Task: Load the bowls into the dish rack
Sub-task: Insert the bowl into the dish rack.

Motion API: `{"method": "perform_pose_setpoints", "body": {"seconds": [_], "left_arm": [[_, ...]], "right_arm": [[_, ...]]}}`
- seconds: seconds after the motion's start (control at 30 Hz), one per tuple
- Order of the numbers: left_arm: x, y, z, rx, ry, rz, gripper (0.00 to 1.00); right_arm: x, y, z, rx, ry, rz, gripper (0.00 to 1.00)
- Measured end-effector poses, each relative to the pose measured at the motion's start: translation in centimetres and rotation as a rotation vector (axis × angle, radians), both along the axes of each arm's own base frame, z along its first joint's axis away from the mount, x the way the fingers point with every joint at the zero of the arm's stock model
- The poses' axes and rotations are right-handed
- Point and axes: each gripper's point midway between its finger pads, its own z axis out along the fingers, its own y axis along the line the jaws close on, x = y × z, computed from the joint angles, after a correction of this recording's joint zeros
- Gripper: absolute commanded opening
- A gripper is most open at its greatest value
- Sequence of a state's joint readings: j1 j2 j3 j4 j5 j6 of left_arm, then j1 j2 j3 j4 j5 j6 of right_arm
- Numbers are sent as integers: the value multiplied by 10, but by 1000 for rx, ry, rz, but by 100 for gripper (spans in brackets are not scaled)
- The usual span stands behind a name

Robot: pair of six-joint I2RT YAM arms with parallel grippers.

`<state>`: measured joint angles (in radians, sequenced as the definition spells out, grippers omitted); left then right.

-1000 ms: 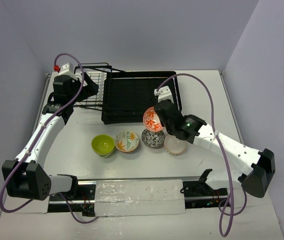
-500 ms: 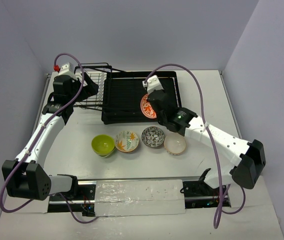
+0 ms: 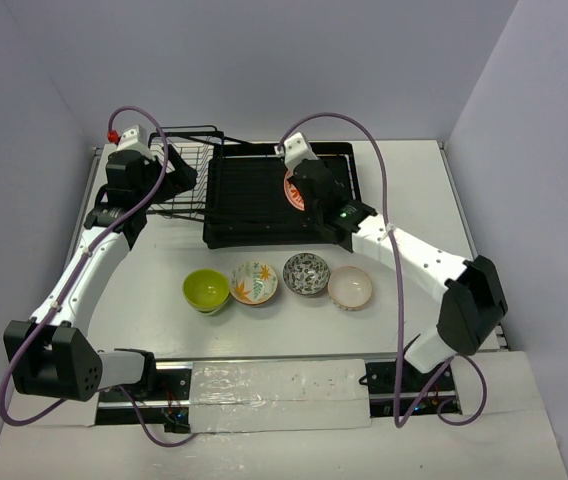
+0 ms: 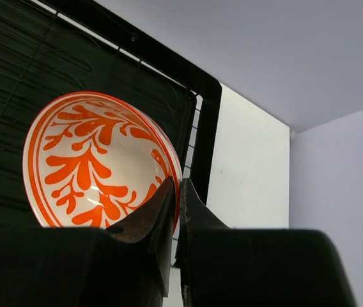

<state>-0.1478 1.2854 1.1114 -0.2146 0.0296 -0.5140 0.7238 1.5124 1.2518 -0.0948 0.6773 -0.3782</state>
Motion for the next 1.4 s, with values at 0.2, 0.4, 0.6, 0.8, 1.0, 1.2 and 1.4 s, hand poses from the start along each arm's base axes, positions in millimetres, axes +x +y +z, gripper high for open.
{"method": "perform_pose_setpoints", "body": {"seconds": [0.2, 0.4, 0.6, 0.8, 1.0, 1.2, 1.4], "left_arm": [[0, 0, 0, 0, 0, 0, 98], [0, 0, 0, -1, 1, 0, 98], [0, -1, 0, -5, 1, -3, 98], [-1, -2, 0, -7, 2, -8, 98], [-1, -2, 0, -7, 3, -9, 98], [-2, -2, 0, -7, 10, -10, 98], [-2, -3, 2, -10, 12, -17, 98]], "right_arm": [[25, -5, -11, -72, -7, 2, 0], [46, -3, -10, -122, -43, 17, 0], [70, 10, -3, -141, -98, 49, 0], [90, 22, -10, -174, -143, 87, 0], [107, 38, -25, -217, -152, 146, 0], [117, 41, -11, -225, -206, 173, 0], [126, 40, 7, -215, -280, 183, 0]]}}
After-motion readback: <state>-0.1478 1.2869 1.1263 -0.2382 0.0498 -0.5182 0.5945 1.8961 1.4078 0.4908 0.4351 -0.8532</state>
